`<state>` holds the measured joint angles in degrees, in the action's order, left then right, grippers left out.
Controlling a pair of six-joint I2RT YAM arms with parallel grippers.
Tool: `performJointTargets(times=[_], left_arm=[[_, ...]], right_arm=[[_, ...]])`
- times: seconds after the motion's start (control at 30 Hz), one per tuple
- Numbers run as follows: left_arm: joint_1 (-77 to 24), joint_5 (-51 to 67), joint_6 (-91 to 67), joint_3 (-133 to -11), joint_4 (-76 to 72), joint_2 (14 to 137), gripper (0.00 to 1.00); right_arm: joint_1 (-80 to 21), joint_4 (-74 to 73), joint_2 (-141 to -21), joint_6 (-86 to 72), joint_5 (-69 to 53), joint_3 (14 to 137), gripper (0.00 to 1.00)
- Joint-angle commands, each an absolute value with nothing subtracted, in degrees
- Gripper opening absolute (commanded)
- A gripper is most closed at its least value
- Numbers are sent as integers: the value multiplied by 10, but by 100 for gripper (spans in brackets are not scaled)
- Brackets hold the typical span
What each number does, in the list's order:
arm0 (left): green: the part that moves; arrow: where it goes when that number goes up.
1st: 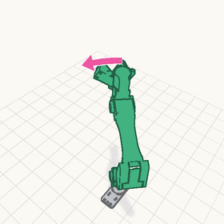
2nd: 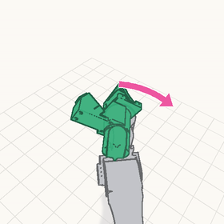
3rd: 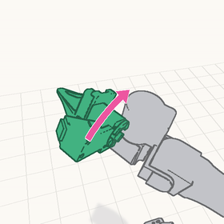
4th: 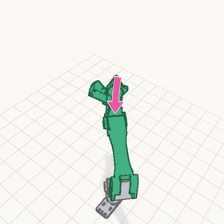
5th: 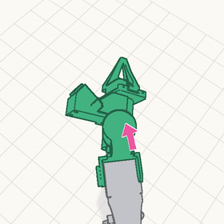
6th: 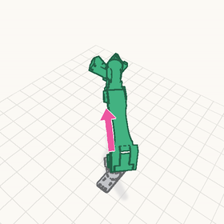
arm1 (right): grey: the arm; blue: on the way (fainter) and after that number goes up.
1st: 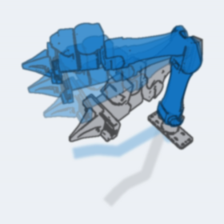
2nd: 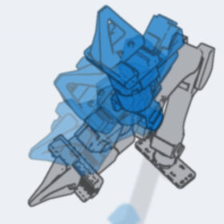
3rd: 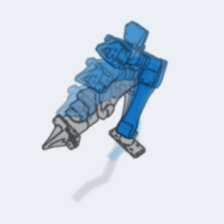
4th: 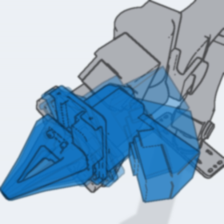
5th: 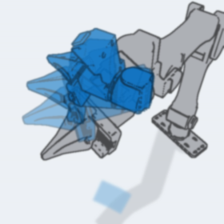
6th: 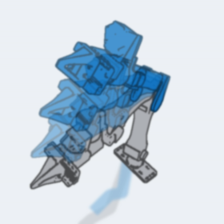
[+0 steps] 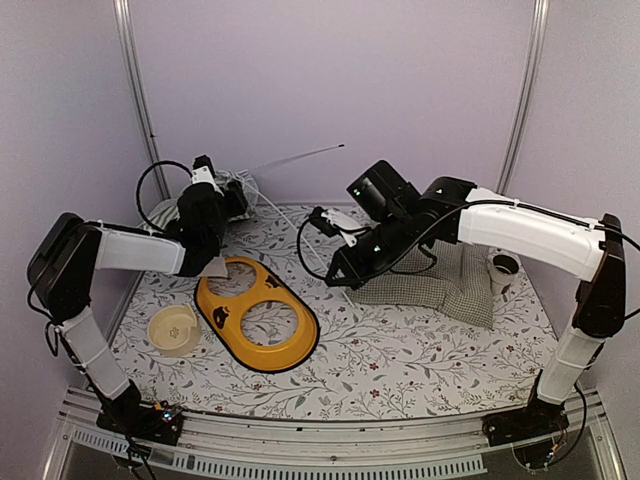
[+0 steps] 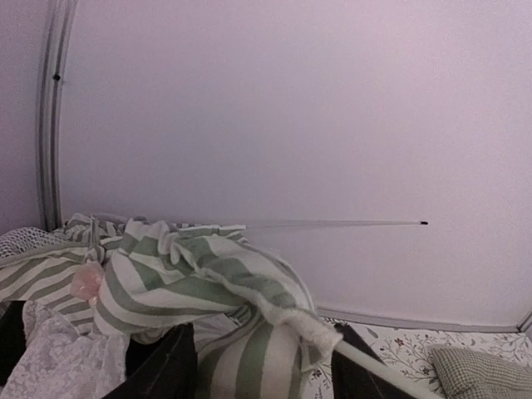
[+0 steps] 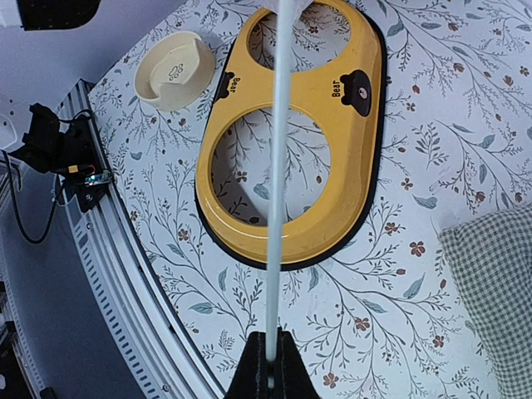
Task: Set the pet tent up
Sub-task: Pick up the tent fabric from the tent, then insert the tent pole into the pole socket of the pet tent.
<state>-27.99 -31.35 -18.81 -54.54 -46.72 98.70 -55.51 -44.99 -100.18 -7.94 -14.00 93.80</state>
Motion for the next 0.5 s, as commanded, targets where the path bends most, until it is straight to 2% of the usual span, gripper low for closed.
performJointTargets(times=[0.0, 0.07, 0.17, 0.47], left_arm=[[-268, -285, -171, -574, -422, 1007, 44], [-270, -268, -151, -580, -421, 1007, 23], [-281, -232, -118, -579, -421, 993, 2], [-412, -143, -34, -494, -453, 893, 0]], right_arm=[[-559, -396, -1012, -74, -135, 953, 0], [-559, -395, -1014, -74, -136, 951, 0], [-560, -395, -1012, -74, -134, 940, 0], [-561, -342, -955, -105, -120, 793, 0]])
